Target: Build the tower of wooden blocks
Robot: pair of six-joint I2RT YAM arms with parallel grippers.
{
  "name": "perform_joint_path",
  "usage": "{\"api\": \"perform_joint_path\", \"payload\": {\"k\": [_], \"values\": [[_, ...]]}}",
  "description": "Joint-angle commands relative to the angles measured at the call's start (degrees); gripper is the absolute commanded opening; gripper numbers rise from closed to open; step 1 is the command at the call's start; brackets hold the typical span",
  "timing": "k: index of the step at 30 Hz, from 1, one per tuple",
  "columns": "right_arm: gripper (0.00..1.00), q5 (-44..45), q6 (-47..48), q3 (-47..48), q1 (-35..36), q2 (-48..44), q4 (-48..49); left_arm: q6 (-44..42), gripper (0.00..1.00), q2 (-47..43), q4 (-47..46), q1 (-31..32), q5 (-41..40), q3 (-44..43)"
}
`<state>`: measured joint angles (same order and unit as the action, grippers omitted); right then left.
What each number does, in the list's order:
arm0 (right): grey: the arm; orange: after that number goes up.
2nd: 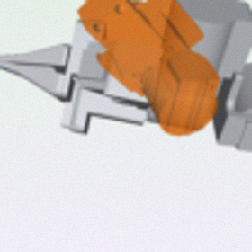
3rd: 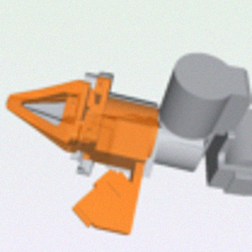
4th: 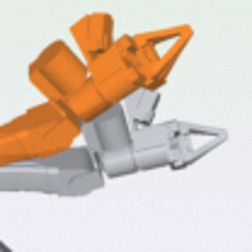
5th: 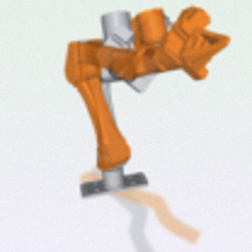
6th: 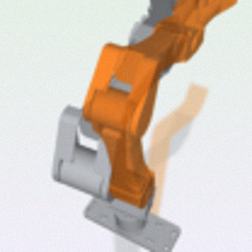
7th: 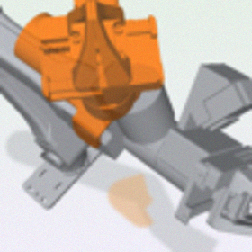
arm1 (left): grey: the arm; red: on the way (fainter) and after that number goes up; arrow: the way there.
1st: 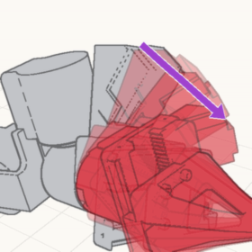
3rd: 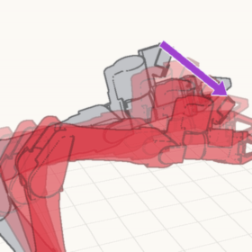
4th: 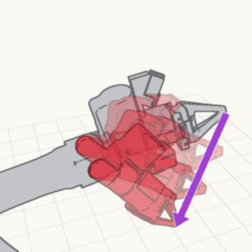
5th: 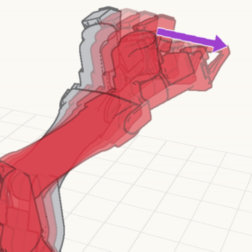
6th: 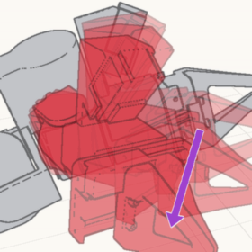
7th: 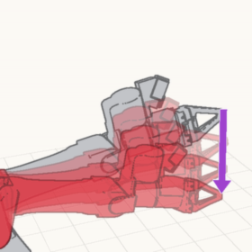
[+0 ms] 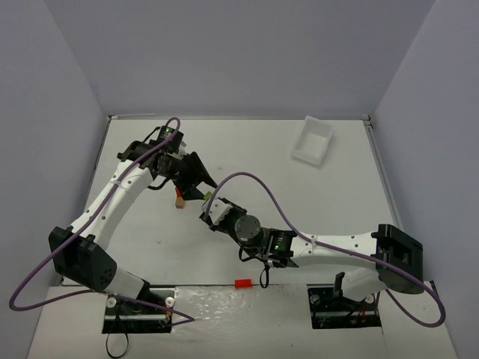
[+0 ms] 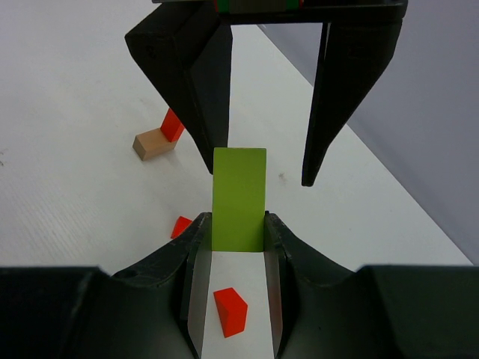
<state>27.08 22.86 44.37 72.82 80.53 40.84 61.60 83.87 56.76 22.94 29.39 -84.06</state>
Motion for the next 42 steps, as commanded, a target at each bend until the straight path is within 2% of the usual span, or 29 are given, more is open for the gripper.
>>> {"api": "perform_joint_path", "payload": {"k": [1,19,27,29,30,32,34,38,42], "values": [[0.0,1.8,1.5,3.3,0.4,-1.0,4.7,-0.4,0.43,-0.2,-0.6,0.7,2.0,-3.3],[0.0,3.0,4.6,3.7,0.4,0.5,4.7,-0.5,0.4,0.4,-0.6,1.5,3.8,-3.2],[0.01,3.8,6.4,3.3,0.9,1.2,4.2,-0.8,0.07,0.3,-0.6,1.5,4.0,-3.1],[0.02,3.8,6.4,3.3,1.1,1.2,4.1,-0.9,0.02,0.5,-0.6,1.5,4.0,-3.1],[0.04,3.7,6.4,3.3,1.1,1.2,3.9,-0.9,0.02,0.5,-0.6,1.5,4.0,-3.1],[0.14,3.2,6.1,3.5,1.1,1.3,3.1,-1.2,0.0,0.5,-0.6,1.5,3.8,-3.3],[0.34,2.9,5.3,3.7,1.1,1.1,2.3,-1.5,0.0,0.5,-0.6,1.4,3.6,-3.3],[0.64,2.7,1.6,4.2,1.2,0.6,0.0,-2.1,0.0,0.2,-0.6,1.4,2.6,-3.1],[0.78,2.6,-2.2,4.3,1.1,-1.5,-3.7,-3.7,0.0,-0.4,-0.6,1.4,-0.4,-3.0]]}}
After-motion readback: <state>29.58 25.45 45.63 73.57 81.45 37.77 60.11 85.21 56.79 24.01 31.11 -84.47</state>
